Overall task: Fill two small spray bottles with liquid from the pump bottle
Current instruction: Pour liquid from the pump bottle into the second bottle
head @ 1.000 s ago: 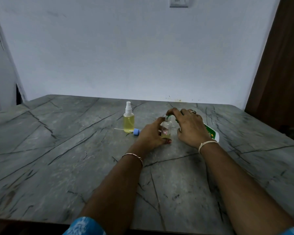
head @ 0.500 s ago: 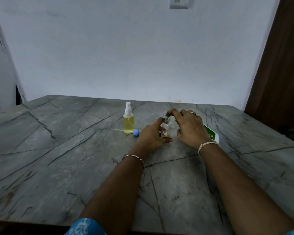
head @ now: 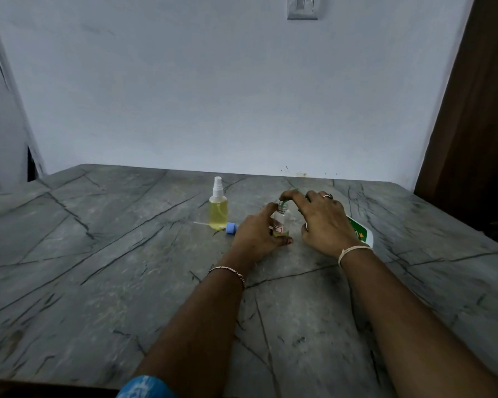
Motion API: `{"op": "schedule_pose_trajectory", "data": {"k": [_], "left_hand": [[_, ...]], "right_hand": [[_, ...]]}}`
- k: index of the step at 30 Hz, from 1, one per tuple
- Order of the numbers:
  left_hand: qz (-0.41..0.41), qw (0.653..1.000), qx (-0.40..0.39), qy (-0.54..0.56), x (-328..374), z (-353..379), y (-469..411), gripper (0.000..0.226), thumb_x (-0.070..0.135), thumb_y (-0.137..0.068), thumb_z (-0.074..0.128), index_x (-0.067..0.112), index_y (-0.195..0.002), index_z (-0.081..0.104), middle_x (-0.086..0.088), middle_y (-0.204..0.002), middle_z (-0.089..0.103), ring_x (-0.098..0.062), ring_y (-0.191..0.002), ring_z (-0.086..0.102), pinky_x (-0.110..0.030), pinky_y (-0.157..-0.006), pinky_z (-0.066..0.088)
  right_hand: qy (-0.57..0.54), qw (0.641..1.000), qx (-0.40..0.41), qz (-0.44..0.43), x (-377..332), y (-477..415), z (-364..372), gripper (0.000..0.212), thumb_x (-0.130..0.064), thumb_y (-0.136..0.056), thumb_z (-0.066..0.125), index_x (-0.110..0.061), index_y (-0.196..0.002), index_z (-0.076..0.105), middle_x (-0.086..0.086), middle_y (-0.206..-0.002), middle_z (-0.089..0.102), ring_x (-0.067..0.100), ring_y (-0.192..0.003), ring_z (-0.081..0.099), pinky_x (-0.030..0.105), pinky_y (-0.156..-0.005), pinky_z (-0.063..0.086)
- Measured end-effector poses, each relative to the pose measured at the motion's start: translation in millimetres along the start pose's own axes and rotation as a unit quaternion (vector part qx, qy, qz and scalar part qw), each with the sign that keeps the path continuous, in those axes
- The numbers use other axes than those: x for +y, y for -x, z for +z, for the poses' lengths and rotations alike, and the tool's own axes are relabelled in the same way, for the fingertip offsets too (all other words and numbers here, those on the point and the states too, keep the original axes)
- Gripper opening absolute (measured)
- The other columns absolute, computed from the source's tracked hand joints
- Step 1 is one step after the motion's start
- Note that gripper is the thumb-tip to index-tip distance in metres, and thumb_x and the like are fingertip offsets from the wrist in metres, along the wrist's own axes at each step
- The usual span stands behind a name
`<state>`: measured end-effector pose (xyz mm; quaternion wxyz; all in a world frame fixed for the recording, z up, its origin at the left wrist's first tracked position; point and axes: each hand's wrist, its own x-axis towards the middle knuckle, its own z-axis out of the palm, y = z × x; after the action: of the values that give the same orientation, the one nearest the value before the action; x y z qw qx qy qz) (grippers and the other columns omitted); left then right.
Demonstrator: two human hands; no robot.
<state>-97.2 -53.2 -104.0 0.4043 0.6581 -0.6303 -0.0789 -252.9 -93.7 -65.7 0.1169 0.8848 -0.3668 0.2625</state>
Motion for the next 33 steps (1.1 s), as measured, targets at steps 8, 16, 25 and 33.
{"op": "schedule_pose_trajectory", "data": {"k": [8, 16, 25, 33], "left_hand": [[0.004, 1.000, 0.003, -0.023, 3.0, 0.1, 0.5, 0.081, 0.037, -0.069, 0.081, 0.031, -0.135, 0.035, -0.003, -0.113, 0.066, -0.021, -0.098, 0.064, -0.040, -0.087, 0.053], [-0.002, 1.000, 0.003, -0.009, 0.6, 0.4, -1.0, 0.079, 0.036, -0.068, 0.082, 0.029, -0.134, 0.039, -0.001, -0.108, 0.067, -0.017, -0.092, 0.064, -0.036, -0.085, 0.054], [-0.014, 1.000, 0.006, 0.016, -4.0, 1.9, -4.1, 0.072, 0.036, -0.065, 0.084, 0.034, -0.126, 0.046, 0.001, -0.102, 0.068, -0.014, -0.088, 0.066, -0.036, -0.084, 0.055], [-0.014, 1.000, 0.012, 0.011, -4.1, 3.5, -4.4, 0.074, 0.037, -0.065, 0.084, 0.033, -0.127, 0.045, 0.002, -0.101, 0.069, -0.013, -0.086, 0.065, -0.032, -0.082, 0.055]], "right_hand": [[0.000, 1.000, 0.013, 0.007, -1.1, -1.6, 3.0, 0.069, -0.013, -0.079, 0.064, -0.037, -0.136, 0.032, 0.005, -0.113, 0.056, 0.028, -0.112, 0.050, 0.044, -0.093, 0.042], [-0.001, 1.000, 0.014, 0.003, -1.1, -2.2, 3.4, 0.069, -0.013, -0.078, 0.064, -0.037, -0.133, 0.030, 0.005, -0.112, 0.057, 0.029, -0.111, 0.051, 0.046, -0.092, 0.044], [-0.002, 1.000, 0.010, 0.005, -0.5, -0.7, 3.0, 0.073, -0.013, -0.079, 0.065, -0.039, -0.137, 0.029, 0.005, -0.114, 0.056, 0.028, -0.113, 0.049, 0.045, -0.095, 0.042], [-0.006, 1.000, 0.015, 0.004, -1.2, -1.0, 3.1, 0.069, -0.013, -0.078, 0.065, -0.038, -0.133, 0.032, 0.005, -0.111, 0.057, 0.028, -0.111, 0.050, 0.045, -0.093, 0.042]]}}
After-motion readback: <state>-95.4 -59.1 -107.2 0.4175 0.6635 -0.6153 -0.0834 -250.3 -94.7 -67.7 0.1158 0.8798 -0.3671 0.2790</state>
